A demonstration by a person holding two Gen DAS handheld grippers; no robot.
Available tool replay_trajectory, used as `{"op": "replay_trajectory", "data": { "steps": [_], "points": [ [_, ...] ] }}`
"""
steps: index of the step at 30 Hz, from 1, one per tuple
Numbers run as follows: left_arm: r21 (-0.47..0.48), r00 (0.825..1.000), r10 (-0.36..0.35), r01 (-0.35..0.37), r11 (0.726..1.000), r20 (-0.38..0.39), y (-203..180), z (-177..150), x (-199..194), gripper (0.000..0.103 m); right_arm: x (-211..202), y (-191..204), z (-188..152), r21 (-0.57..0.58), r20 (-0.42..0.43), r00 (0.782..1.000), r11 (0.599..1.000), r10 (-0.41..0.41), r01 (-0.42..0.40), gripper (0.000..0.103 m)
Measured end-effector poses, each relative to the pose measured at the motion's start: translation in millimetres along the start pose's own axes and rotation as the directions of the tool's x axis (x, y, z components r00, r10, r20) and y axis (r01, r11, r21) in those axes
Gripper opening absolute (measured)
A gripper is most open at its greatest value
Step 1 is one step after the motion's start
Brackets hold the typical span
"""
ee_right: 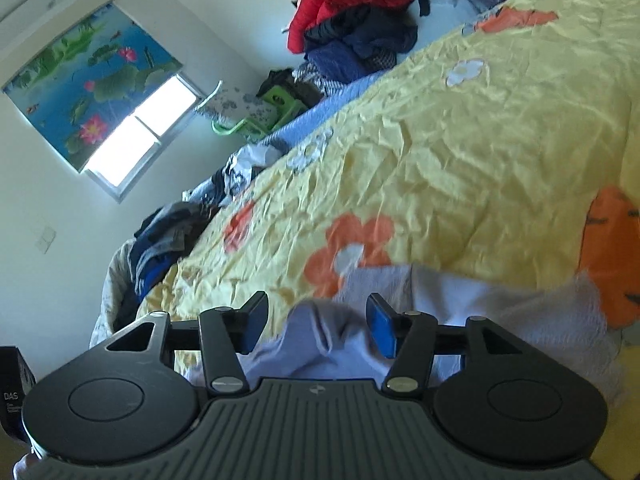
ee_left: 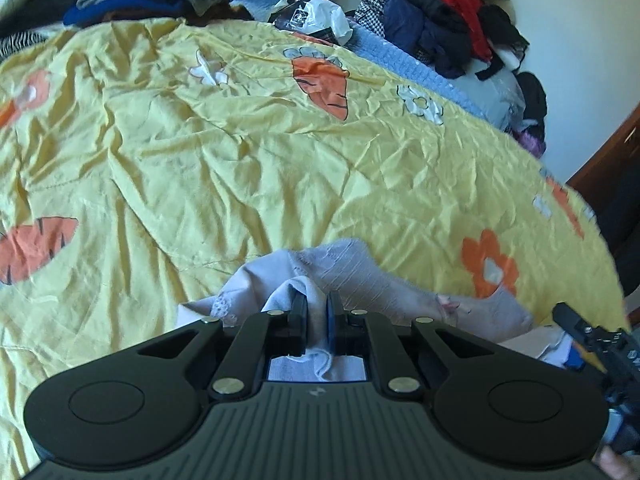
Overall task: Fold small clothes
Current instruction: 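Open both tools to release the hem on the collar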
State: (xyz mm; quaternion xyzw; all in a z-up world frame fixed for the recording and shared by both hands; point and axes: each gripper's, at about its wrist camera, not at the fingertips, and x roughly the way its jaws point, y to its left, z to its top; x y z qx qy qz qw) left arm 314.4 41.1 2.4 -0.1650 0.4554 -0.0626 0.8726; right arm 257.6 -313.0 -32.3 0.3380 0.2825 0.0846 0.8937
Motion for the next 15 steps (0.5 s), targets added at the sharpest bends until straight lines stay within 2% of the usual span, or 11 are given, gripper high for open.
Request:
{"op": "replay_trajectory", "data": {
  "steps": [3,6,8,10,11,12,13,15],
  "points": [
    [-0.038,1.000,-0.030,0.030,0.999,-0.010,3,5,1,0.010,2,-7,8,0.015,0.030,0.999,1.000,-0.026,0.025,0.055],
    [-0.079,0.999,-0.050,0.048,0.996,-0.017,10,7,2,0.014,-12,-5,11,-0.010,0.146,0.985,0.995,-0.093,0.096,0.055],
    [-0.084,0.999,-0.038,0.037,0.996,-0.015,12,6,3,0.017,-27,2,8,-0.057,0.189,0.981,0.996,-0.050,0.062,0.056],
    [-0.075,1.000,-0.017,0.016,0.997,-0.005,13,6,2,0.030,-35,14,1,-0.161,0.126,0.991,0.987,0.042,-0.021,0.062],
    [-0.076,1.000,-0.014,0.015,0.997,0.002,14,6,1,0.035,-34,20,-3,-0.212,0.048,0.995,0.975,0.086,-0.074,0.066],
    [-0.081,1.000,-0.017,0.018,0.997,0.008,16,6,0,0.044,-29,24,-8,-0.247,-0.059,0.990,0.959,0.132,-0.142,0.066],
    [-0.088,1.000,-0.020,0.022,0.996,0.018,17,7,-2,0.051,-20,28,-14,-0.268,-0.166,0.972,0.941,0.167,-0.207,0.066],
    [-0.089,0.999,-0.008,0.012,0.996,0.046,16,9,-5,0.052,-5,34,-22,-0.318,-0.264,0.954,0.921,0.141,-0.225,0.066]
  ]
}}
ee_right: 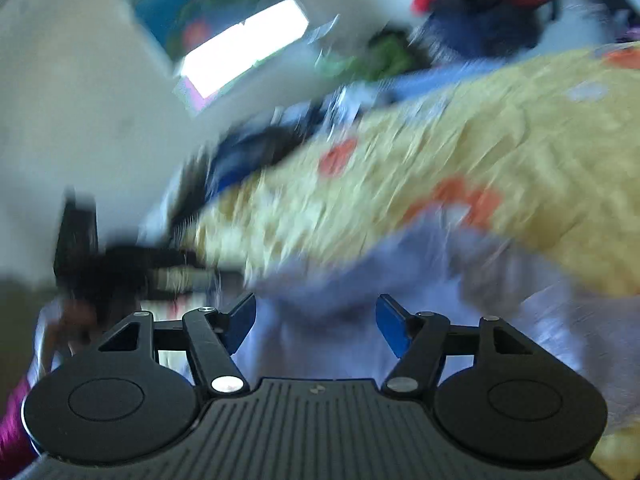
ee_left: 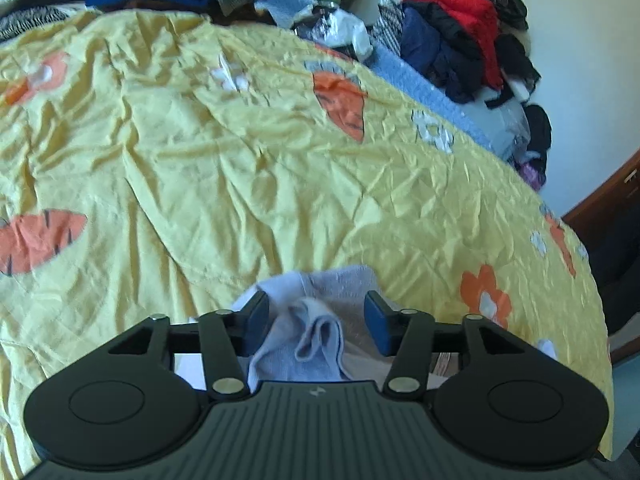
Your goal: Fold small clothes
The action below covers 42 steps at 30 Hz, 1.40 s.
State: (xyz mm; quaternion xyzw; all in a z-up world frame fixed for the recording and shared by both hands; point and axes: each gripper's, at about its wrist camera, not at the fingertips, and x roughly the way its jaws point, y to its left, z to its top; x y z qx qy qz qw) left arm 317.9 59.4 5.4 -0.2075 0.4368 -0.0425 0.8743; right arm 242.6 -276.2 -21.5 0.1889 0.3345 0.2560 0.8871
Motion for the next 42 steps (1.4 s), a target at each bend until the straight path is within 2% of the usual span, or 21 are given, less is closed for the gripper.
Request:
{"op": "replay_trajectory", "data": {
  "steps": [2,4,5,6,7,8,9,10,11,14,18,20,22,25,29,31,34,37,39,41,42],
  "points": [
    [0.030,0.999,0.026,-0.027,0.999,0.030,-4,3,-3,0.052,20,-1,4,-0.062,-0.036,0.994,0.993,-0.103,0.101,0.066],
    [0.050,0.996,0.062,-0.066,0.997,0.062,-4,7,-6,0.052,30,-14,16,-0.043,-0.010,0.980,0.979,-0.200,0.199,0.069],
    [0.051,0.993,0.087,-0.091,0.995,0.079,-3,9,-9,0.052,30,-23,21,-0.007,0.024,0.961,0.962,-0.274,0.274,0.068],
    [0.052,0.990,0.100,-0.106,0.993,0.103,0,9,-13,0.052,26,-31,27,0.038,0.065,0.929,0.931,-0.364,0.362,0.069],
    [0.059,0.986,0.102,-0.110,0.992,0.129,3,9,-18,0.052,20,-35,31,0.076,0.107,0.888,0.894,-0.448,0.442,0.069],
    [0.070,0.984,0.104,-0.115,0.991,0.145,5,8,-23,0.052,12,-37,34,0.098,0.143,0.861,0.873,-0.488,0.478,0.068],
    [0.081,0.982,0.111,-0.125,0.989,0.154,8,7,-26,0.052,4,-36,35,0.108,0.179,0.853,0.871,-0.491,0.479,0.070],
    [0.092,0.980,0.118,-0.133,0.987,0.161,9,6,-28,0.052,-5,-34,34,0.108,0.213,0.856,0.882,-0.471,0.458,0.072],
    [0.104,0.979,0.119,-0.138,0.985,0.167,11,4,-31,0.052,-12,-31,31,0.099,0.239,0.861,0.894,-0.449,0.438,0.079],
    [0.118,0.977,0.122,-0.145,0.982,0.177,13,-2,-37,0.052,-16,-12,24,0.021,0.246,0.878,0.908,-0.410,0.418,0.080],
    [0.142,0.974,0.132,-0.160,0.977,0.183,11,-12,-42,0.053,13,21,20,-0.155,0.096,0.965,0.953,-0.246,0.258,0.080],
    [0.148,0.961,0.171,-0.206,0.967,0.215,11,-15,-47,0.053,30,40,16,-0.214,0.008,0.990,0.967,-0.139,0.138,0.080],
    [0.155,0.946,0.203,-0.247,0.957,0.254,11,-18,-53,0.055,51,60,14,-0.218,-0.080,0.997,0.976,-0.006,-0.012,0.078],
    [0.140,0.934,0.223,-0.270,0.953,0.279,15,-19,-62,0.062,88,84,15,-0.187,-0.156,0.985,0.977,0.077,-0.106,0.079],
    [0.134,0.925,0.235,-0.284,0.949,0.298,19,-21,-71,0.062,135,97,26,-0.122,-0.199,0.977,0.987,0.075,-0.100,0.079],
    [0.135,0.919,0.250,-0.302,0.944,0.306,20,-24,-73,0.062,153,98,32,-0.042,-0.170,0.982,0.995,0.082,-0.090,0.078],
    [0.143,0.922,0.256,-0.306,0.941,0.291,22,-27,-72,0.063,154,93,45,0.059,0.004,0.999,0.997,0.045,-0.045,0.078],
    [0.171,0.942,0.223,-0.270,0.947,0.252,22,-32,-66,0.063,121,82,59,0.134,0.186,0.982,0.991,0.005,-0.030,0.084],
    [0.219,0.955,0.188,-0.239,0.946,0.231,15,-38,-62,0.063,97,77,64,0.108,0.221,0.975,0.994,-0.027,0.003,0.087],
    [0.261,0.964,0.144,-0.201,0.944,0.223,3,-44,-57,0.063,79,76,63,-0.003,0.173,0.978,0.993,-0.116,0.118,0.085],
    [0.287,0.971,0.105,-0.166,0.944,0.216,-5,-47,-55,0.063,75,77,60,-0.078,0.135,0.975,0.979,-0.176,0.187,0.083]
  ]
}}
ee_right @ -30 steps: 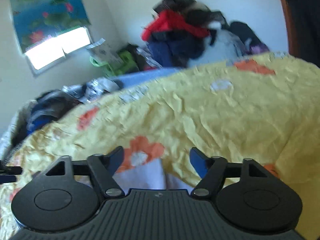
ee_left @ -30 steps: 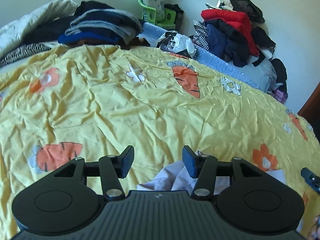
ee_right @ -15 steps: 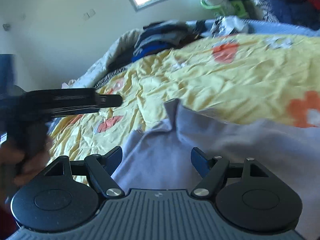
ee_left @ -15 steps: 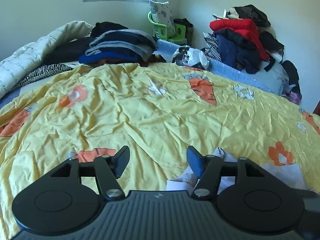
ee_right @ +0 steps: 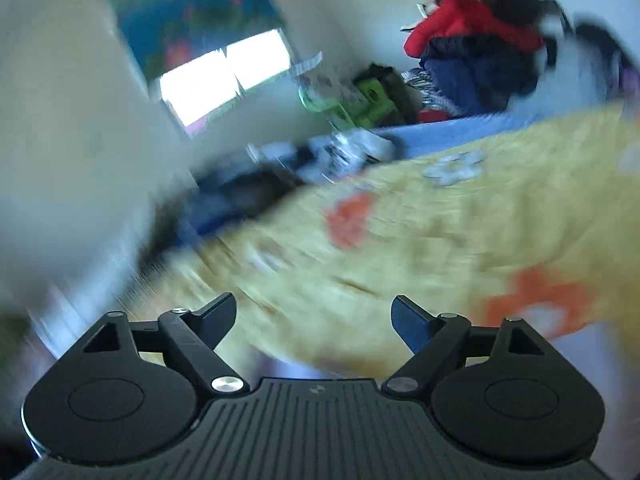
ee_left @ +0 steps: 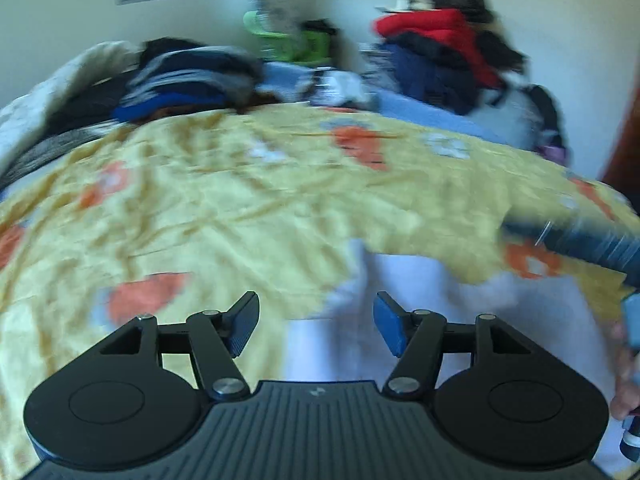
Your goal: Fold small clothes
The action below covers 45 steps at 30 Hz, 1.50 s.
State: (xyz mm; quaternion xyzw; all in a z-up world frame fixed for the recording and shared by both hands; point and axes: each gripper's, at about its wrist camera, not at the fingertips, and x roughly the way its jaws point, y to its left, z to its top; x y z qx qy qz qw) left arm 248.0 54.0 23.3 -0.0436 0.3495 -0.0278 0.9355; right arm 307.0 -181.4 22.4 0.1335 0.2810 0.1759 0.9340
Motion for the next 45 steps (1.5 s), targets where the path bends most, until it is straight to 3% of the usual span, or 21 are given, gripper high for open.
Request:
{"op": "replay_trajectory", "data": {
  "steps": [2,4,7,9,11,14,15,17,18,19,20,22,24,26,30,33,36,38,40,42,45],
  "points": [
    [0.022,0.997,-0.082,0.082,0.996,-0.006,-17,-1,5,0.063,-3,5,-12,-0.204,-0.080,0.987,0.971,-0.142,0.123,0.081],
    [0.028,0.992,-0.123,0.123,0.992,-0.023,-31,-2,17,0.063,3,10,-30,-0.389,-0.112,0.957,0.898,-0.269,0.207,0.083],
    [0.048,0.997,-0.066,0.068,0.997,-0.048,-44,-9,46,0.063,22,5,-54,-0.531,-0.127,0.913,0.804,-0.388,0.268,0.079],
    [0.078,0.997,-0.003,0.009,0.997,-0.083,-46,-14,60,0.063,30,-12,-53,-0.521,-0.095,0.890,0.784,-0.446,0.337,0.085],
    [0.103,0.996,0.040,-0.032,0.994,-0.082,-43,-20,66,0.063,24,-43,-40,-0.409,-0.065,0.858,0.798,-0.509,0.443,0.086],
    [0.105,0.997,0.045,-0.038,0.994,-0.068,-41,-21,62,0.063,5,-75,-24,-0.281,0.004,0.755,0.724,-0.655,0.630,0.074],
    [0.107,0.997,0.051,-0.044,0.993,-0.061,-43,-19,61,0.063,-8,-75,-21,-0.238,0.030,0.784,0.758,-0.620,0.608,0.073],
    [0.130,0.997,0.057,-0.049,0.990,-0.055,-51,-12,62,0.063,-29,-72,-19,-0.155,0.037,0.895,0.883,-0.444,0.444,0.074],
    [0.145,0.997,0.060,-0.051,0.988,-0.055,-57,-10,65,0.070,-33,-67,-18,-0.123,0.009,0.947,0.940,-0.321,0.319,0.074],
    [0.162,0.996,0.062,-0.052,0.985,-0.060,-62,-7,68,0.080,-30,-63,-19,-0.121,-0.034,0.973,0.967,-0.228,0.222,0.074],
    [0.189,0.995,0.073,-0.060,0.980,-0.066,-68,-5,74,0.083,-24,-55,-21,-0.135,-0.096,0.985,0.982,-0.144,0.130,0.073],
    [0.211,0.985,0.160,-0.145,0.967,-0.056,-74,-3,88,0.083,-3,-36,-28,-0.184,-0.200,0.979,0.983,-0.039,0.001,0.071],
    [0.188,0.973,0.226,-0.214,0.959,-0.044,-71,-2,101,0.083,25,-23,-38,-0.250,-0.274,0.960,0.968,-0.062,-0.009,0.066],
    [0.149,0.975,0.219,-0.210,0.966,-0.046,-64,0,108,0.084,43,-13,-46,-0.312,-0.271,0.953,0.949,-0.135,0.046,0.068],
    [0.134,0.974,0.225,-0.220,0.966,-0.023,-60,2,99,0.084,67,-6,-41,-0.402,-0.166,0.938,0.890,-0.305,0.218,0.072],
    [0.155,0.981,0.195,-0.192,0.969,0.001,-57,-7,83,0.084,48,-16,-28,-0.350,-0.046,0.928,0.877,-0.369,0.331,0.071],
    [0.153,0.985,0.170,-0.165,0.974,-0.022,-52,-19,76,0.084,4,-32,-23,-0.254,0.031,0.937,0.904,-0.348,0.344,0.073],
    [0.140,0.988,0.151,-0.146,0.979,-0.025,-49,-27,71,0.084,-18,-38,-26,-0.283,0.003,0.946,0.907,-0.326,0.313,0.077],
    [0.158,0.987,0.158,-0.153,0.976,-0.021,-50,-31,71,0.084,-21,-44,-38,-0.330,-0.102,0.958,0.917,-0.269,0.222,0.077],
    [0.160,0.988,0.154,-0.151,0.976,-0.009,-49,-34,61,0.084,-17,-53,-53,-0.357,-0.187,0.942,0.912,-0.280,0.201,0.076],
    [0.141,0.993,0.118,-0.118,0.983,0.004,-46,-40,38,0.084,-32,-78,-60,-0.317,-0.120,0.898,0.874,-0.422,0.369,0.077]
  ]
}}
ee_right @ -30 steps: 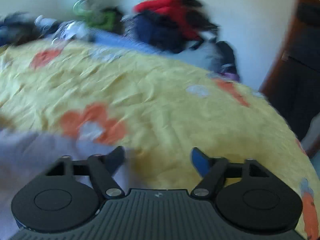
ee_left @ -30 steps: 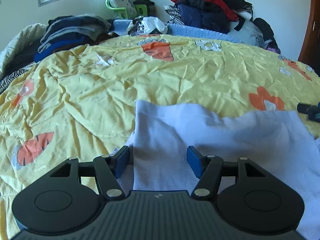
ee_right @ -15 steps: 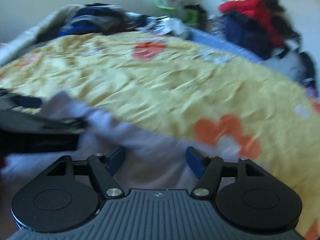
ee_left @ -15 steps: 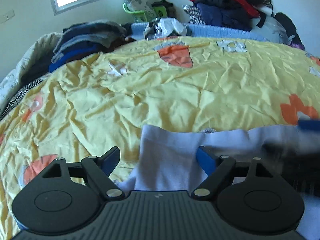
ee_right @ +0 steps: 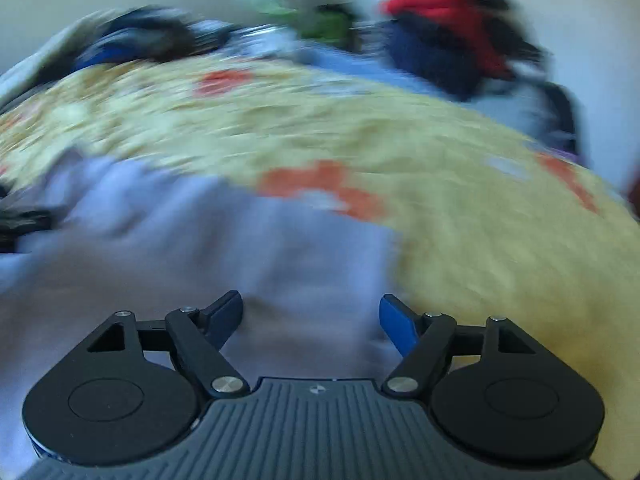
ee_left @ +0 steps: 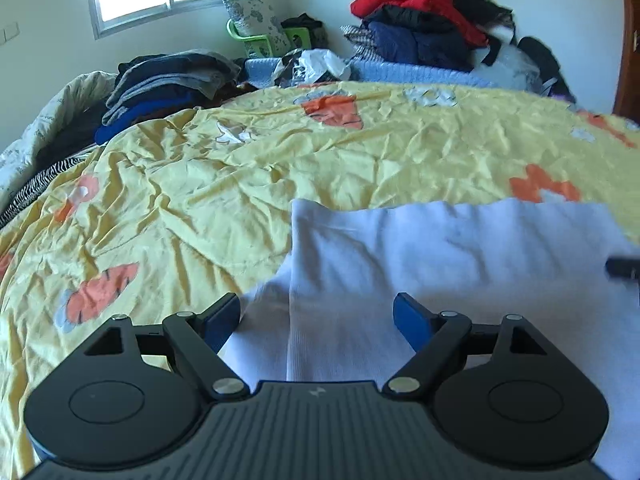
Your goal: Fold small clothes
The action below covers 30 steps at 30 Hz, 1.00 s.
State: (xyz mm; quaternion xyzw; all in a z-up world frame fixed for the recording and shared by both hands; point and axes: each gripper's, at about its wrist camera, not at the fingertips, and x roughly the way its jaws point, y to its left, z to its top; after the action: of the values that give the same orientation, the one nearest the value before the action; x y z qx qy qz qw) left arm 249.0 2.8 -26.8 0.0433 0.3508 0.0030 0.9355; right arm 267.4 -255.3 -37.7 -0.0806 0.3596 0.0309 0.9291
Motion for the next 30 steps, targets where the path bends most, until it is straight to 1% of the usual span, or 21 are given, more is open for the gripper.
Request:
{"op": "replay_trajectory", "data": {
  "steps": [1,2,3,5,6,7,8,9,10,11,13,15,17,19,22,26,30],
  "points": [
    [-0.004,1.000,-0.012,0.012,1.000,0.011,1,-4,-8,0.084,-8,-8,-2,0.047,0.020,0.999,0.999,-0.030,0.029,0.076],
    [-0.007,0.999,-0.024,0.024,1.000,0.023,1,-9,-16,0.084,-19,-14,-5,0.080,0.052,0.998,0.996,-0.044,0.040,0.076],
    [0.000,0.999,-0.029,0.029,1.000,0.023,-1,-12,-19,0.085,-31,-16,-9,0.093,0.084,0.996,0.995,-0.025,0.017,0.076],
    [0.038,1.000,-0.026,0.025,0.999,0.001,-8,-20,-19,0.085,-50,-8,-18,0.070,0.118,0.991,0.995,0.068,-0.077,0.077],
    [0.056,1.000,-0.012,0.012,0.998,-0.001,-11,-25,-18,0.085,-56,-1,-24,0.039,0.117,0.986,0.991,0.119,-0.124,0.078],
    [0.070,1.000,0.006,-0.006,0.998,0.000,-14,-29,-18,0.085,-56,6,-26,0.008,0.101,0.984,0.989,0.145,-0.146,0.078],
    [0.071,1.000,0.011,-0.011,0.997,0.005,-16,-32,-21,0.085,-54,13,-30,-0.024,0.072,0.987,0.989,0.146,-0.144,0.078],
    [0.068,1.000,0.008,-0.008,0.998,0.008,-16,-35,-24,0.085,-50,17,-35,-0.046,0.042,0.991,0.991,0.124,-0.122,0.078],
    [0.063,1.000,-0.001,0.000,0.998,0.008,-16,-36,-27,0.085,-46,18,-39,-0.045,0.016,0.997,0.996,0.080,-0.080,0.078],
    [0.059,1.000,-0.009,0.009,0.998,0.006,-16,-38,-31,0.085,-45,16,-41,-0.011,0.018,0.999,0.999,0.045,-0.045,0.079],
    [0.046,1.000,-0.009,0.008,0.999,0.009,-17,-42,-36,0.085,-61,10,-46,0.078,0.055,0.998,0.996,0.026,-0.030,0.079],
    [0.030,1.000,-0.008,0.008,1.000,0.009,-17,-45,-38,0.085,-78,17,-52,0.073,0.105,0.993,0.996,0.045,-0.053,0.081],
    [0.002,1.000,-0.011,0.011,1.000,0.005,-15,-48,-40,0.085,-88,30,-54,0.041,0.116,0.991,0.997,0.065,-0.070,0.081],
    [-0.019,1.000,-0.016,0.016,1.000,0.003,-14,-51,-42,0.085,-95,43,-58,0.011,0.105,0.991,0.996,0.085,-0.087,0.082],
    [-0.029,1.000,-0.026,0.026,0.999,-0.002,-14,-56,-48,0.085,-94,54,-65,0.012,0.076,0.992,0.995,0.100,-0.101,0.082],
    [-0.025,0.999,-0.033,0.033,0.999,-0.006,-13,-61,-53,0.085,-93,57,-77,0.048,0.052,0.994,0.994,0.095,-0.097,0.084],
    [-0.024,0.999,-0.036,0.036,0.999,-0.009,-12,-64,-56,0.085,-93,60,-83,0.045,0.050,0.995,0.995,0.084,-0.086,0.086]
  ]
}}
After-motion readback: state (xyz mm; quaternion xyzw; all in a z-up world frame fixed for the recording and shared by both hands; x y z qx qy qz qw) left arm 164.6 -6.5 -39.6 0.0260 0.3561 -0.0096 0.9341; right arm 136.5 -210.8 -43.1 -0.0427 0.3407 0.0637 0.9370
